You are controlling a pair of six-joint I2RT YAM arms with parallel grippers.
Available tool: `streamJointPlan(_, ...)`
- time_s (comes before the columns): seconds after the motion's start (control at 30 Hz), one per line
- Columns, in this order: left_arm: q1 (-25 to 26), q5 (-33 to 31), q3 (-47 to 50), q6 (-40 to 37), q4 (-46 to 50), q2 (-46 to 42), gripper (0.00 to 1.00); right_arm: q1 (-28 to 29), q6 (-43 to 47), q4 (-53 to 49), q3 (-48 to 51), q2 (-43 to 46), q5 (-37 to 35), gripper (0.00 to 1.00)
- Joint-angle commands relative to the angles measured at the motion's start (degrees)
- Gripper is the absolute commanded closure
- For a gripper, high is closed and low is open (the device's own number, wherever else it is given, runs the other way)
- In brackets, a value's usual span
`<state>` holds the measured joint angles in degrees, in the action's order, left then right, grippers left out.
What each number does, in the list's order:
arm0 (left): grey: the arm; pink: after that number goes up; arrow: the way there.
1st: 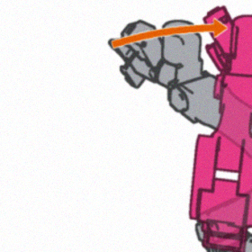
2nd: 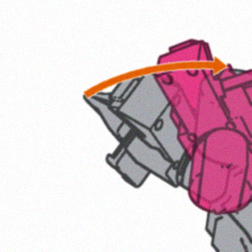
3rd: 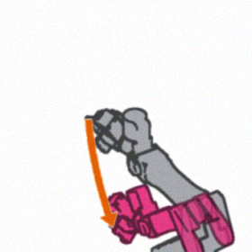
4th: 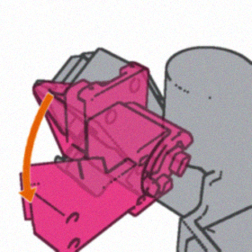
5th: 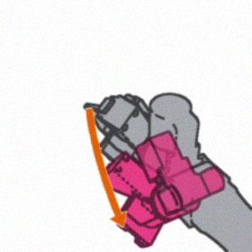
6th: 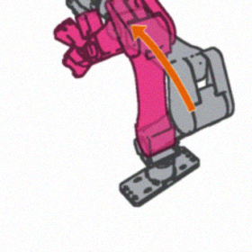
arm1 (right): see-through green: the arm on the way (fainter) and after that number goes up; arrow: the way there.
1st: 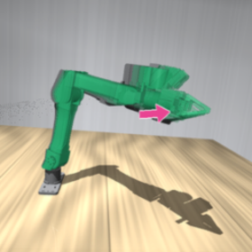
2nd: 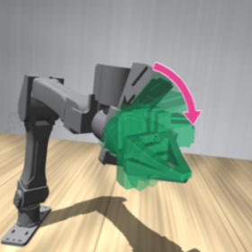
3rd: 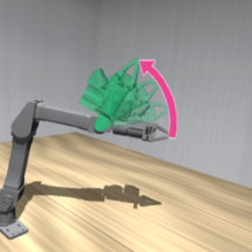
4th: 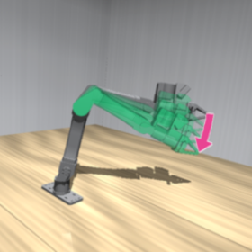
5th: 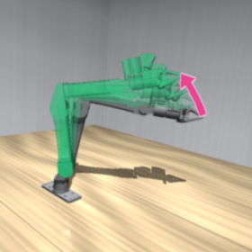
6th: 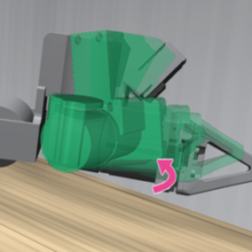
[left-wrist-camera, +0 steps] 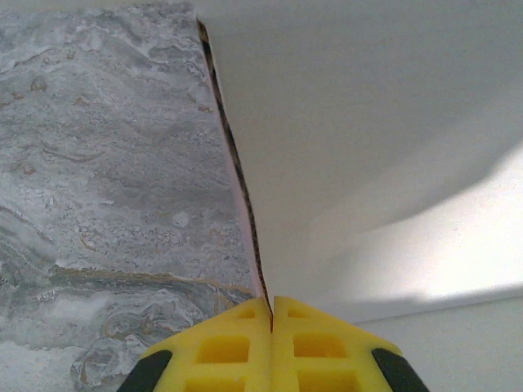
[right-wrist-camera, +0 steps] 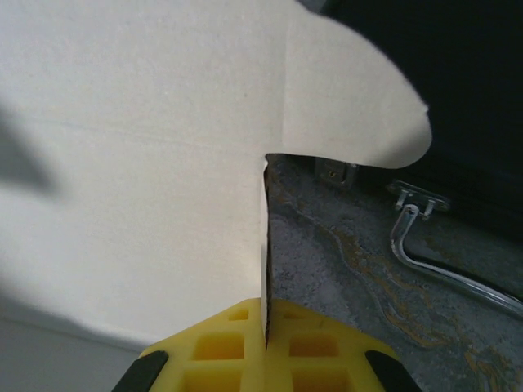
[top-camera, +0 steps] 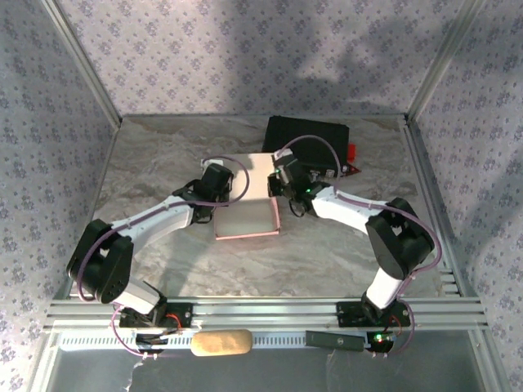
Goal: Fold the paper box
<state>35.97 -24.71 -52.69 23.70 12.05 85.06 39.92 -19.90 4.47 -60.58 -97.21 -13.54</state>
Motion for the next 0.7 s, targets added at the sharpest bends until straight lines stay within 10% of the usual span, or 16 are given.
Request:
streamJointPlan(0.0, 2.4, 4.0, 1.5, 1.9, -9.7, -1.2, 1.0, 5.2, -6.1, 5.7, 2.4, 0.7, -8.5, 1.0)
streamJointPlan(0.33, 2.7, 6.5, 16.5, 1.1, -32.2, -9.2, 1.0, 9.5, -4.8, 38.2, 17.4, 1.4, -10.4, 1.0)
streamJointPlan(0.67, 5.0, 5.1, 25.4, 3.1, -38.9, -13.2, 1.0, 11.7, -8.8, 45.2, 21.8, -2.4, -12.9, 1.0)
